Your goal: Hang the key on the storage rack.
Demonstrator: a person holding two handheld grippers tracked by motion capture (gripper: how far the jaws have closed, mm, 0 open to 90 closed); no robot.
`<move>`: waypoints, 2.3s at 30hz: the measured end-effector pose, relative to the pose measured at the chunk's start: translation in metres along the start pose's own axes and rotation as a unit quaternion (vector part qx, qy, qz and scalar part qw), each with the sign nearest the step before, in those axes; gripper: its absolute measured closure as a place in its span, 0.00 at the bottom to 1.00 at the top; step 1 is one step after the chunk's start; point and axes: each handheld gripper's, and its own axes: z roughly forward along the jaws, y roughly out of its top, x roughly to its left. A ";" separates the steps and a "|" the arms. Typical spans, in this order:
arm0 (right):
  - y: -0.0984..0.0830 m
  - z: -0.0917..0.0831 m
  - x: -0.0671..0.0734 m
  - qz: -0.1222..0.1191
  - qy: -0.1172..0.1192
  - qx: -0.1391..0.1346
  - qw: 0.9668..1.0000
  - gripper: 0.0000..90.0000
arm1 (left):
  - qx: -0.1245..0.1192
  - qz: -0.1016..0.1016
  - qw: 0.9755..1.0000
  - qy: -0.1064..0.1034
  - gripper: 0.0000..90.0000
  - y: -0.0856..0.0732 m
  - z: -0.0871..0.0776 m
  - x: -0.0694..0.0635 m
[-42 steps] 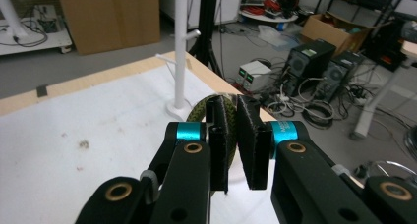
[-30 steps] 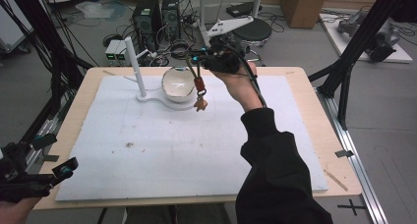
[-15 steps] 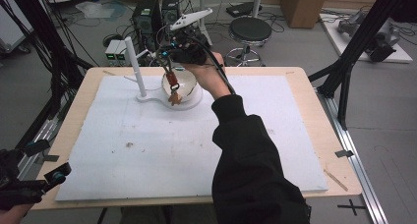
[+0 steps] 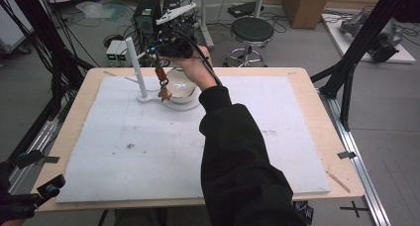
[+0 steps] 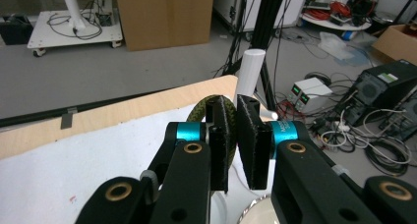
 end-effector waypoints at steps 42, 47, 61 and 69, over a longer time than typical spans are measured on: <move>-0.023 0.087 -0.062 0.071 0.018 0.013 0.997 0.93 | 0.012 -0.009 1.000 0.015 0.02 -0.004 0.018 0.018; -0.028 0.089 -0.067 0.085 0.027 0.014 0.996 0.93 | 0.012 -0.009 1.000 0.017 0.02 -0.004 0.017 0.019; -0.030 0.088 -0.069 0.091 0.040 0.007 0.995 0.90 | 0.012 -0.009 1.000 0.018 0.02 -0.004 0.017 0.021; -0.029 0.085 -0.067 0.094 0.039 0.005 0.995 0.74 | 0.014 -0.008 1.000 0.018 0.02 -0.004 0.018 0.021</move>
